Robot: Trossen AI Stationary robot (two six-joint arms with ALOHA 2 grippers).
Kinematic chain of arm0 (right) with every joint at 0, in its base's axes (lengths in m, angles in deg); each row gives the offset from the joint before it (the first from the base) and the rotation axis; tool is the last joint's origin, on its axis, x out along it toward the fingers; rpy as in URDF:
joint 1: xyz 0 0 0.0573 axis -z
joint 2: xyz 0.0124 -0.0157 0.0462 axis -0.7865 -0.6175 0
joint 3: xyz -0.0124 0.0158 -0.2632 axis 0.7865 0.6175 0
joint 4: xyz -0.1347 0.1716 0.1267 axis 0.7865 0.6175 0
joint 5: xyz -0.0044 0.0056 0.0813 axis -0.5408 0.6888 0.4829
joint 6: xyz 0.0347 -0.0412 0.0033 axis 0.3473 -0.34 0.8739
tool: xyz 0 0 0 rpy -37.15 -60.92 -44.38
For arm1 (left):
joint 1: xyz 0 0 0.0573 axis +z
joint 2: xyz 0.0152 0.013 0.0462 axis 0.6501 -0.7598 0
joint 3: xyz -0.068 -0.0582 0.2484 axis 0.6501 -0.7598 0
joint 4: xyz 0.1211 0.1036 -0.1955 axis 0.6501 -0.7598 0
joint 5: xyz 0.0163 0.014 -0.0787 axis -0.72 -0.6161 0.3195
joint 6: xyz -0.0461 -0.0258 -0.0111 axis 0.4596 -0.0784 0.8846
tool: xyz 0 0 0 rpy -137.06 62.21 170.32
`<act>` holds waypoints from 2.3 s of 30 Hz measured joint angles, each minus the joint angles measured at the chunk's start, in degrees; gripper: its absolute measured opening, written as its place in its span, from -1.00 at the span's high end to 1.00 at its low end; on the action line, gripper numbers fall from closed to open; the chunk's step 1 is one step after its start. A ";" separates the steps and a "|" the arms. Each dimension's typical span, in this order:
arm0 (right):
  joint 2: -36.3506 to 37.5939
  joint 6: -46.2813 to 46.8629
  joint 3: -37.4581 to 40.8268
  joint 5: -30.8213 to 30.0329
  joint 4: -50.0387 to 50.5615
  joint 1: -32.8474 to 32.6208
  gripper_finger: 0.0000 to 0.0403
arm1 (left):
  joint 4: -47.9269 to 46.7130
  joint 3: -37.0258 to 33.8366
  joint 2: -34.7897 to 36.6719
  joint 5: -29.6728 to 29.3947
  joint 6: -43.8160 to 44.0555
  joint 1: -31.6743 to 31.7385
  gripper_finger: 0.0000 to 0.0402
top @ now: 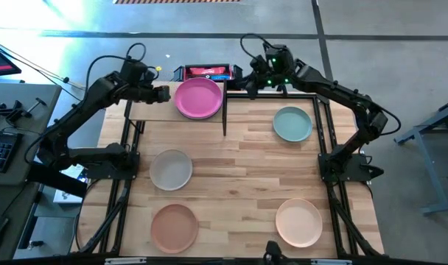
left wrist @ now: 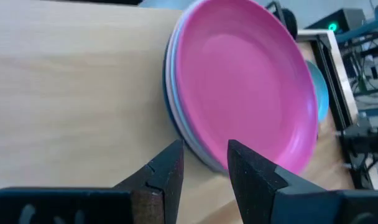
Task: Place and stack plates onto a shelf
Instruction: Put the light pink plate on the shelf
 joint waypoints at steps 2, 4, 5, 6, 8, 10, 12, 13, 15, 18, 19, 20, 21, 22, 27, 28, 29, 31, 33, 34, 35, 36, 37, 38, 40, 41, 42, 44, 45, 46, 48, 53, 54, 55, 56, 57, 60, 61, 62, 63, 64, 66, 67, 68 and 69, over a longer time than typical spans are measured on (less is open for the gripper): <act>0.00 -1.30 0.00 0.20 3.31 0.02 0.41 | -1.78 0.00 1.10 0.02 -0.06 -1.04 0.44; 0.00 -1.88 0.00 0.37 7.39 -0.16 0.41 | -3.62 0.00 2.05 0.05 0.02 -2.42 0.44; 0.00 -2.30 0.00 0.55 9.90 -0.29 0.41 | -4.64 0.00 2.53 0.09 0.01 -3.16 0.44; 0.00 -2.78 0.00 0.61 12.62 -0.51 0.41 | -5.48 0.00 3.07 0.15 -0.03 -4.05 0.44; 0.00 -4.04 0.00 0.58 18.94 -1.03 0.41 | -6.87 0.00 3.86 0.15 -0.09 -6.17 0.44; 0.00 -5.40 0.00 0.47 25.89 -1.85 0.41 | -8.21 0.00 4.25 0.14 -0.10 -8.70 0.44; 0.00 -6.35 0.00 -0.88 32.43 -3.06 0.41 | -8.90 0.00 4.48 0.12 -0.11 -11.10 0.44; 0.00 -6.75 0.00 -1.91 35.18 -3.89 0.41 | -9.00 0.00 4.55 -0.02 -0.13 -12.23 0.44; 0.00 -6.30 0.00 -4.40 39.73 -5.77 0.41 | -9.00 0.00 4.58 -0.21 -0.13 -14.40 0.44; 0.00 -2.63 0.00 -7.09 44.21 -9.38 0.41 | -9.00 0.00 4.55 -0.24 -0.14 -17.37 0.44; 0.00 -1.31 0.00 -7.52 45.16 -10.68 0.41 | -9.00 0.00 4.55 -0.24 -0.14 -18.25 0.44; 0.00 -0.31 0.00 -7.57 45.96 -12.16 0.41 | -9.00 0.00 4.55 -0.24 -0.14 -19.11 0.44; 0.00 0.52 0.00 -7.62 46.73 -13.69 0.41 | -8.99 0.00 4.55 -0.24 -0.14 -19.96 0.44; 0.00 1.32 0.00 -7.64 47.48 -15.35 0.41 | -9.00 0.00 4.55 -0.24 -0.14 -20.73 0.44; 0.00 1.76 0.00 -7.66 50.61 -23.97 0.41 | -9.10 0.00 4.55 -0.27 0.00 -24.05 0.44; 0.00 1.75 0.00 -7.66 50.95 -25.67 0.41 | -9.27 0.00 4.55 -0.27 0.00 -24.67 0.44; 0.00 1.77 0.00 -7.66 51.21 -27.38 0.41 | -9.51 0.00 4.55 -0.27 0.02 -25.28 0.44; 0.00 1.77 0.00 -7.96 51.42 -30.53 0.41 | -9.74 0.00 4.55 -0.27 0.02 -26.37 0.44; 0.00 2.16 0.00 -9.08 51.59 -33.57 0.41 | -9.99 0.00 4.53 -0.29 0.29 -27.50 0.44; 0.00 3.25 0.00 -9.87 51.57 -35.01 0.41 | -10.03 0.00 4.53 -0.32 0.30 -28.11 0.44; 0.00 4.41 0.00 -10.58 51.58 -36.37 0.41 | -10.04 0.00 4.53 -0.34 0.30 -28.76 0.44; 0.00 5.31 0.00 -10.98 51.59 -37.59 0.41 | -10.06 0.00 4.53 -0.33 0.30 -29.37 0.44; 0.00 6.37 0.00 -11.56 51.58 -38.84 0.41 | -10.07 0.00 4.53 -0.33 0.30 -30.00 0.44; 0.00 7.40 0.00 -11.78 51.59 -40.06 0.41 | -10.07 0.00 4.53 -0.33 0.28 -30.65 0.44; 0.00 9.33 0.00 -12.03 51.57 -42.29 0.41 | -10.09 0.00 4.53 -0.33 -0.01 -31.96 0.44; 0.00 9.93 0.00 -12.02 51.57 -43.40 0.41 | -10.09 0.00 4.53 -0.35 -0.05 -32.62 0.44; -0.09 10.65 0.00 -12.16 51.57 -44.55 0.41 | -10.09 0.00 4.53 -0.35 -0.03 -33.29 0.44; -0.56 10.89 0.02 -12.73 51.57 -46.76 0.41 | -10.09 0.00 4.51 -0.40 0.24 -34.77 0.44; -1.00 10.83 0.02 -13.30 51.50 -47.98 0.41 | -10.09 0.00 4.51 -0.40 0.30 -35.55 0.44; -1.46 10.76 0.02 -13.78 51.38 -49.12 0.41 | -10.09 0.00 4.51 -0.40 0.30 -36.43 0.44; -2.52 10.52 0.02 -14.46 51.36 -51.33 0.41 | -10.09 0.00 4.51 -0.44 0.46 -38.17 0.44; -5.69 10.30 0.02 -14.90 51.00 -56.35 0.41 | -10.07 0.00 4.50 -3.90 1.56 -43.04 0.44; -6.29 9.84 0.02 -14.94 50.64 -57.25 0.41 | -10.07 0.00 4.51 -5.13 1.97 -43.91 0.44; -6.92 9.19 0.02 -15.09 50.28 -58.19 0.41 | -10.07 0.00 4.51 -6.24 2.39 -44.74 0.44; -7.51 8.56 0.02 -15.59 50.00 -59.11 0.41 | -10.07 0.00 4.51 -7.24 2.79 -45.56 0.44; -8.17 7.92 0.02 -16.53 49.65 -59.98 0.41 | -10.07 0.00 4.51 -7.90 2.97 -46.26 0.44; -10.05 7.31 0.02 -19.50 48.79 -62.18 0.41 | -10.07 0.00 4.49 -8.60 2.99 -47.97 0.44; -10.62 7.30 0.02 -20.41 48.86 -62.79 0.41 | -10.07 0.00 4.49 -8.85 3.02 -48.45 0.44; -11.16 7.29 0.03 -21.03 48.90 -63.33 0.41 | -10.05 0.00 4.49 -9.23 3.19 -48.91 0.44; -11.63 7.29 0.04 -21.53 48.86 -63.86 0.41 | -10.06 0.00 4.49 -9.62 3.37 -49.34 0.44; -12.14 7.28 0.04 -22.01 48.73 -64.31 0.41 | -10.05 0.00 4.49 -9.90 3.45 -49.70 0.44; -13.12 7.22 0.04 -22.32 48.28 -65.08 0.41 | -10.05 0.00 4.49 -10.15 3.43 -50.33 0.44; -13.68 6.82 0.04 -22.41 47.87 -65.36 0.41 | -10.05 0.00 4.49 -10.15 3.43 -50.62 0.44; -14.32 6.47 0.04 -22.41 47.29 -65.70 0.41 | -10.03 0.00 4.49 -10.13 3.41 -50.95 0.44; -15.00 5.97 0.04 -22.41 46.64 -66.00 0.41 | -10.03 0.00 4.49 -10.12 3.38 -51.26 0.44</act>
